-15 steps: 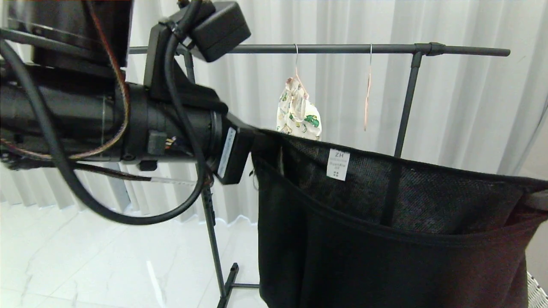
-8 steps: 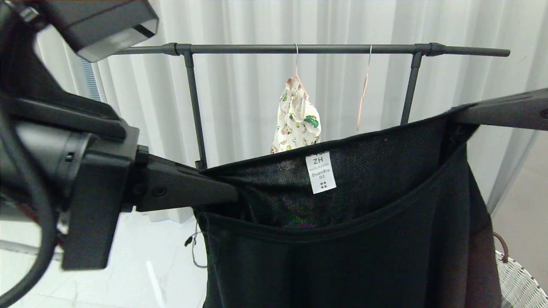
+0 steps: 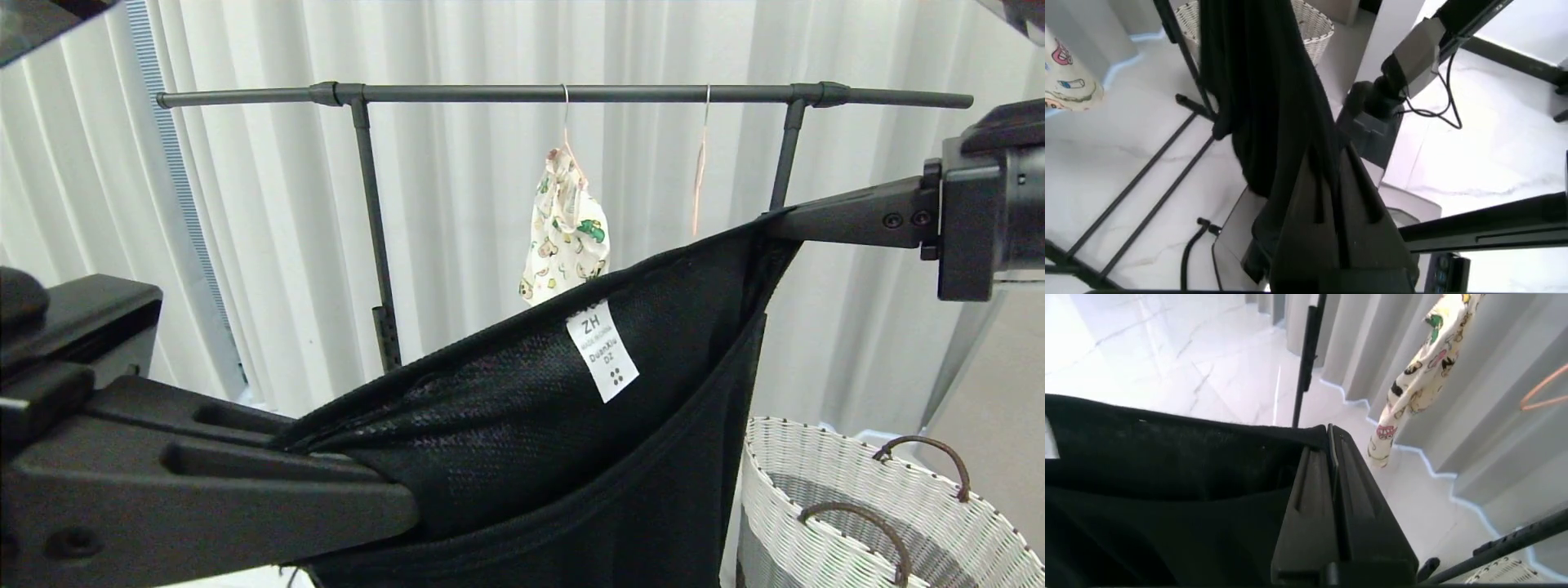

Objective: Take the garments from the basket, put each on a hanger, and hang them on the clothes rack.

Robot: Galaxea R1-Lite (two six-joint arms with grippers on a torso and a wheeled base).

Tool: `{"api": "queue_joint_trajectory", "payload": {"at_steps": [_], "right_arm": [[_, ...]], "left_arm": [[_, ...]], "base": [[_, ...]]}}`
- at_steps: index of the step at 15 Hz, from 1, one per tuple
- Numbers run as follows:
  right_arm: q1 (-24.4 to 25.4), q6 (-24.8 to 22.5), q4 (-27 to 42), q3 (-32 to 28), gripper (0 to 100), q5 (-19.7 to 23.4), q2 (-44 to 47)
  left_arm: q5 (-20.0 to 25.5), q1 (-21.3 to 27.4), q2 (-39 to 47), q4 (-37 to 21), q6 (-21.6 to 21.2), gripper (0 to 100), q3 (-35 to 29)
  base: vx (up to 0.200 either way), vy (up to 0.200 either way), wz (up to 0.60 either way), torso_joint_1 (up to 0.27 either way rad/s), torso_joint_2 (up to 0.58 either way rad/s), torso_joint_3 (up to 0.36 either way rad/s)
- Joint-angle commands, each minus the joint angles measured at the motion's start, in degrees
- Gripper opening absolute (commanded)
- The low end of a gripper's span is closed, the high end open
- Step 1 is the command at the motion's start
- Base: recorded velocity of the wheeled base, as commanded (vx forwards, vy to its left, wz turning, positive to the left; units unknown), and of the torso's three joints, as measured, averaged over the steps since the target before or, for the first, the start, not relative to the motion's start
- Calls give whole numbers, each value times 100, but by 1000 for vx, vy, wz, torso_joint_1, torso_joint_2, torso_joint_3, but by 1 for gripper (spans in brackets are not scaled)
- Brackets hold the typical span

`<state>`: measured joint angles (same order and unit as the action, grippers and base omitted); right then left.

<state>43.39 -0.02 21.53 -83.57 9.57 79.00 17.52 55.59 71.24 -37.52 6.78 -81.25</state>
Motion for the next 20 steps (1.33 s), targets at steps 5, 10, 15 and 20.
{"api": "queue_joint_trajectory", "payload": {"at_steps": [5, 10, 15, 20], "right_arm": [[-357, 55, 264, -28, 0, -43, -376], [-419, 222, 1495, -134, 0, -52, -921], [-392, 213, 2119, -257, 0, -843, -939], [-357, 213, 1767, -169, 0, -992, -877]], "left_arm": [[-55, -971, 250, 8, -1232, 0, 65], [-249, -1648, 900, 1397, -1741, 0, 83], [-574, -1613, 1146, 1889, -1750, 0, 83], [-574, -1454, 1102, 1889, -1750, 0, 83]], "base": [[0, 0, 0, 0, 0, 0], [0, 0, 0, 0, 0, 0], [0, 0, 0, 0, 0, 0], [0, 0, 0, 0, 0, 0]]}}
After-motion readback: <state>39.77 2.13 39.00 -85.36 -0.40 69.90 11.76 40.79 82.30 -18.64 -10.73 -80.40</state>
